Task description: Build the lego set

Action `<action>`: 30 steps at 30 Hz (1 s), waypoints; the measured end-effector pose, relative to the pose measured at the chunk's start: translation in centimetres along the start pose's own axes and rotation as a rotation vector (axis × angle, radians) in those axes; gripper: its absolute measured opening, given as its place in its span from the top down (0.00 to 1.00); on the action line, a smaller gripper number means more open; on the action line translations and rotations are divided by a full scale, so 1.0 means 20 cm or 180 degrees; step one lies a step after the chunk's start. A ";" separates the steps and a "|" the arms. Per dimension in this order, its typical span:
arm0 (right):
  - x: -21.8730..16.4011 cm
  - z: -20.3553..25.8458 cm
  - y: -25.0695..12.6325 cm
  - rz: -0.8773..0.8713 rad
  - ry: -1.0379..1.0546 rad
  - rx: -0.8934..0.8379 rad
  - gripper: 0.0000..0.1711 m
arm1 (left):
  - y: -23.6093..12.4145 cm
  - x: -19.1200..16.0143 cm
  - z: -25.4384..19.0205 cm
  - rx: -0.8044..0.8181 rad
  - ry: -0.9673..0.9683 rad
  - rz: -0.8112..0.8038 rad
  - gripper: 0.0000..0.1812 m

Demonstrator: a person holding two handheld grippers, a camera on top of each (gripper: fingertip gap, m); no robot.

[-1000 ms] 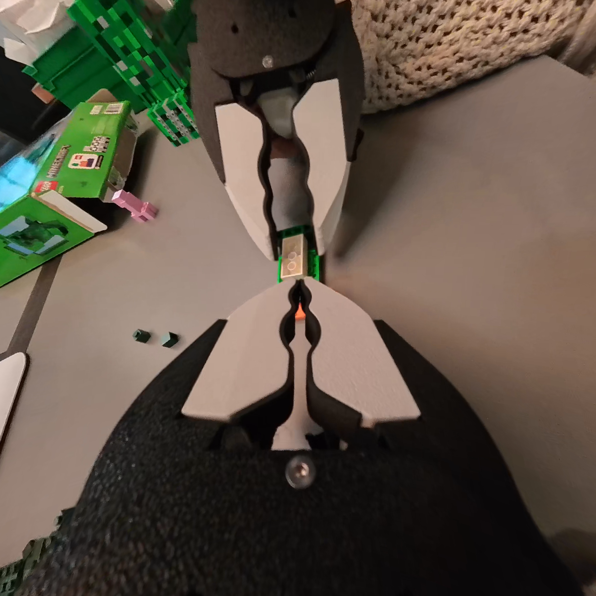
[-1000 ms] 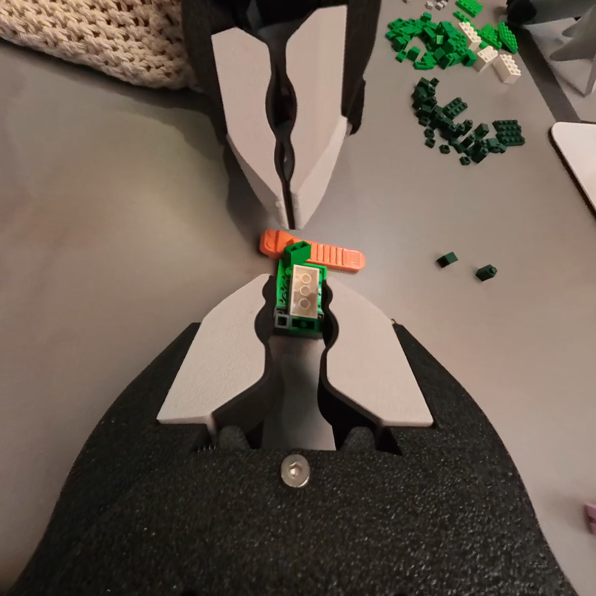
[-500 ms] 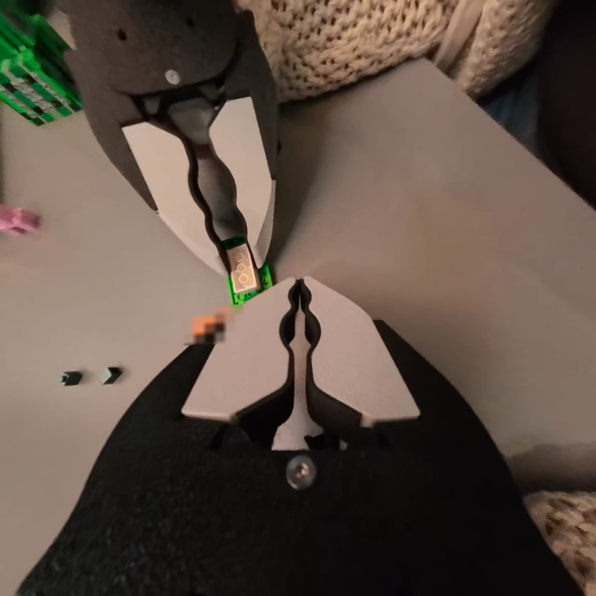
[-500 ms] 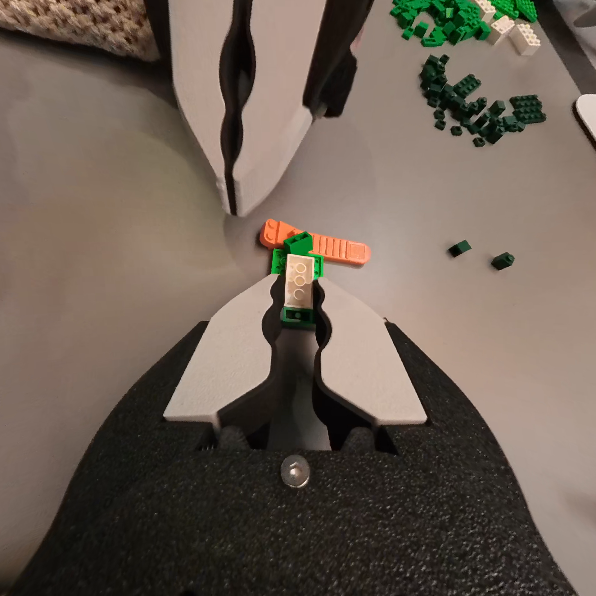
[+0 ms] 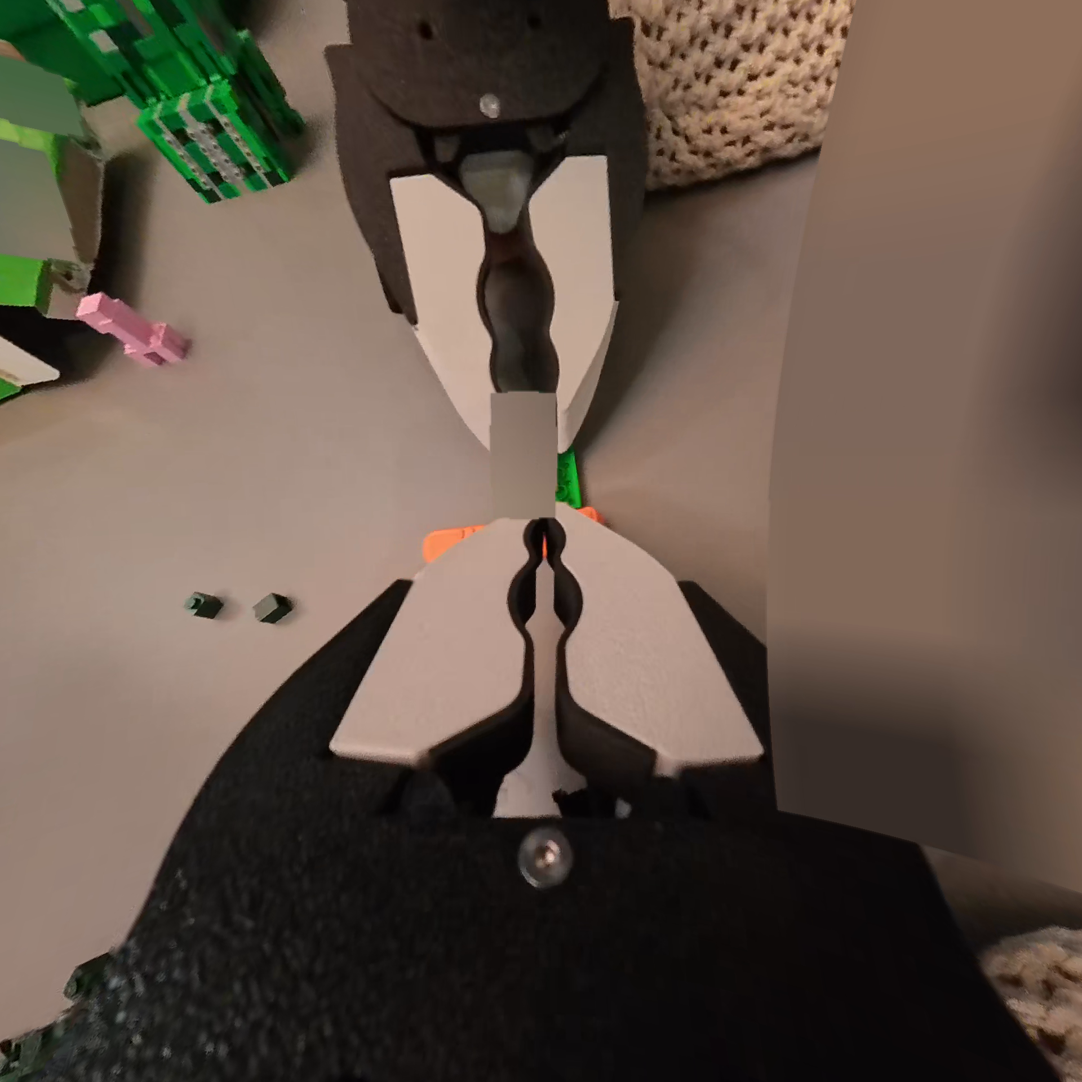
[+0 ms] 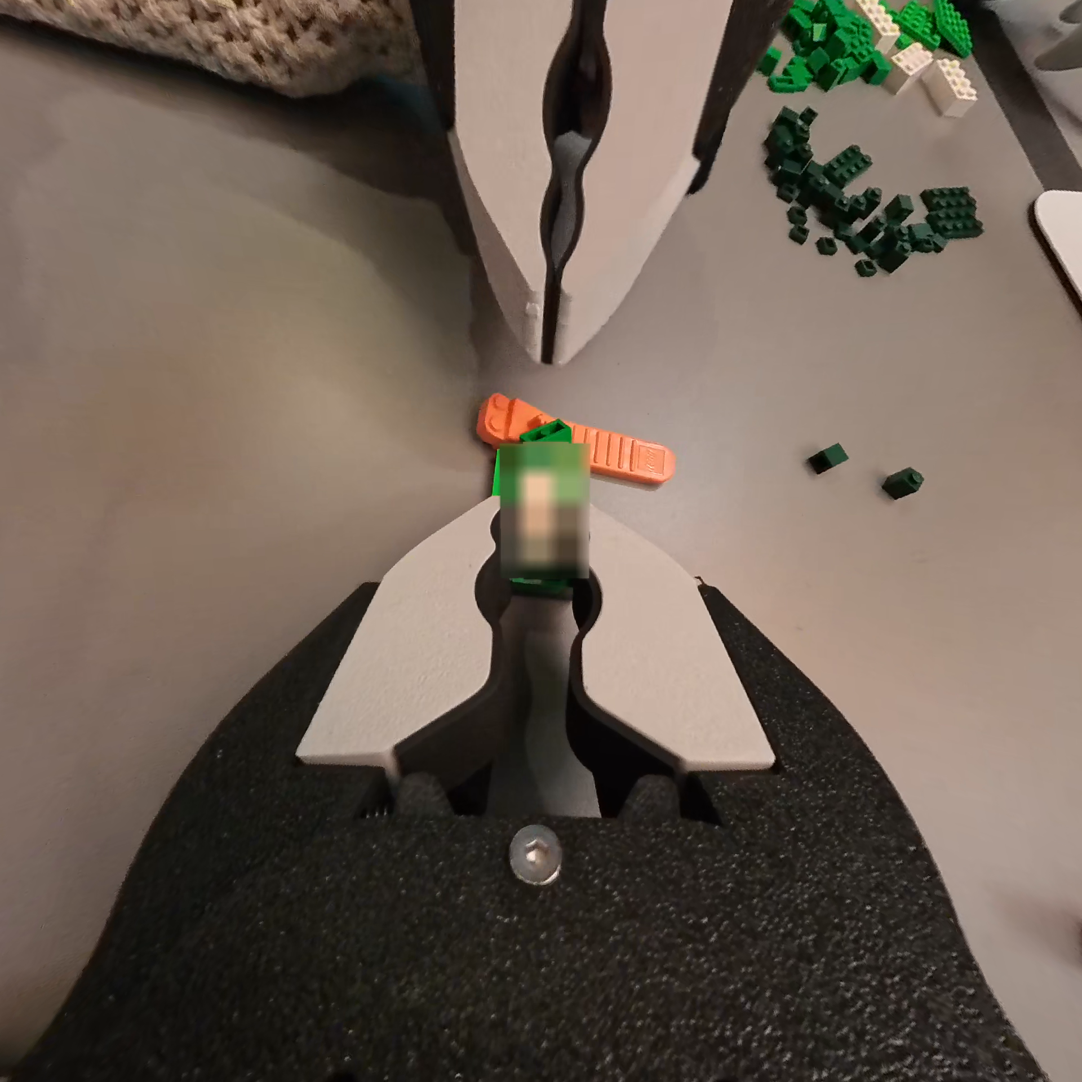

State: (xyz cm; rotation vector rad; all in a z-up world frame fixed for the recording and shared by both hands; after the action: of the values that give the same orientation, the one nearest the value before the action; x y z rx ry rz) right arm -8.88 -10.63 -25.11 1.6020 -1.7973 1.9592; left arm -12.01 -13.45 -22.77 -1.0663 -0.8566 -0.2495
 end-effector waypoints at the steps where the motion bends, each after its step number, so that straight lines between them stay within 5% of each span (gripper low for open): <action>1: 0.00 0.00 0.00 0.0008 0.0001 -0.0008 0.91 | 0.00 0.00 0.00 0.0010 -0.0023 -0.0023 1.00; 30: 0.00 -0.02 0.00 -0.0011 -0.0004 -0.0066 0.90 | 0.09 -0.04 0.01 -0.0080 -0.0367 0.0144 1.00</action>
State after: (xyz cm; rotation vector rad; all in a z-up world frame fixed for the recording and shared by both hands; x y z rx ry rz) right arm -9.14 -10.36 -25.11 1.5997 -1.8080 1.9319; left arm -11.50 -12.56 -24.53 -1.1307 -0.9334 -0.1623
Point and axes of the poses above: each gripper's, where its closed fingertips meet, y out along the fingers, x out of its top, z = x × y across the jaws, the point moved 1 cm from there along -y, back along the fingers, and after that the axes turned 6 degrees about z, right-handed, at the moved point
